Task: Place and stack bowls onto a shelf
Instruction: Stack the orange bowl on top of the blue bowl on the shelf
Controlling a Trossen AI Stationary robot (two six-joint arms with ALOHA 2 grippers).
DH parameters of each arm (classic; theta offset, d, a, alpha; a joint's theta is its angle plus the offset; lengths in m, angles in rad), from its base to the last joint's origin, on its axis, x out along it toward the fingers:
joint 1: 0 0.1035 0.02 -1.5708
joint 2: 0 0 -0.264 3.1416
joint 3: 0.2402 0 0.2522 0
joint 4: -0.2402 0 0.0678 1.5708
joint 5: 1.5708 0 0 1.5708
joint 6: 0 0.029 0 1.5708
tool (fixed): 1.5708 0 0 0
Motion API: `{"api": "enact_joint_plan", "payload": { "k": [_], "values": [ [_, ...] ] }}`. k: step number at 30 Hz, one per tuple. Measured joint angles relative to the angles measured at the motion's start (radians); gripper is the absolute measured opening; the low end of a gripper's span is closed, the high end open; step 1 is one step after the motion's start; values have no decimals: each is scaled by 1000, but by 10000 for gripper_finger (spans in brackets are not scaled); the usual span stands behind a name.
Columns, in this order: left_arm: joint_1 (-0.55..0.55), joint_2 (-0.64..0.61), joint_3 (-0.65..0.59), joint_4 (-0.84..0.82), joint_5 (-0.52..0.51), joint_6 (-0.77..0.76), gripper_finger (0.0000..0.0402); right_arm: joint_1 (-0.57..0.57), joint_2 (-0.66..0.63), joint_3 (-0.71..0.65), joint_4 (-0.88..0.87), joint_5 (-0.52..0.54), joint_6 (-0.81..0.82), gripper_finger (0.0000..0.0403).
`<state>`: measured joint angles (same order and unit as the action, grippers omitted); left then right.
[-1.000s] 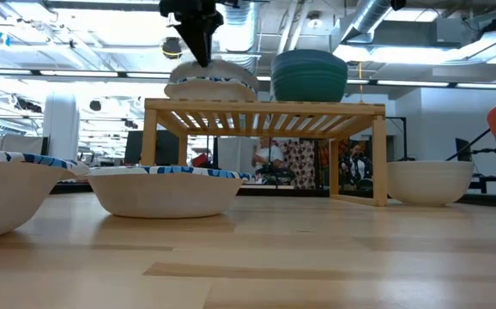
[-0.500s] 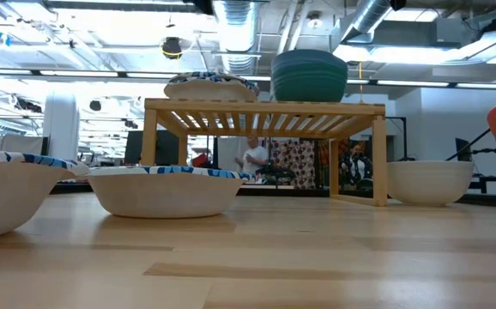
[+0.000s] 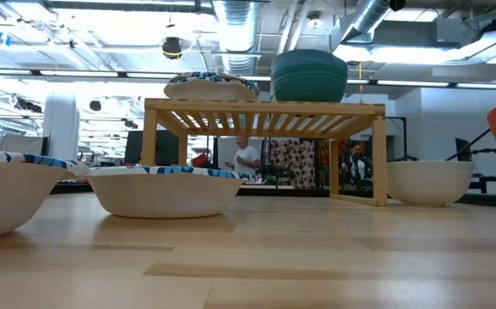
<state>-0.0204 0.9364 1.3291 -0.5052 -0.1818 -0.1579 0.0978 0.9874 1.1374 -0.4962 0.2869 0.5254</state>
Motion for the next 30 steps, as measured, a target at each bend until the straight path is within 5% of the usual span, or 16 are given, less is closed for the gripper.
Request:
{"api": "enact_joint_plan", "payload": {
  "k": [5,12,19,30],
  "values": [
    [-35,-185,-267,265,-36,-31,155,0,0,0,0,-37,51,186],
    [-38,-272,-389,335,-38,-116,155,57,15,0,-186,-387,388,186],
    [-38,-256,-392,331,-9,-117,155,350,146,-1,-472,-356,699,186],
    [-38,-234,-392,330,-8,-101,155,603,512,-1,-381,-409,1001,186]
  ]
}}
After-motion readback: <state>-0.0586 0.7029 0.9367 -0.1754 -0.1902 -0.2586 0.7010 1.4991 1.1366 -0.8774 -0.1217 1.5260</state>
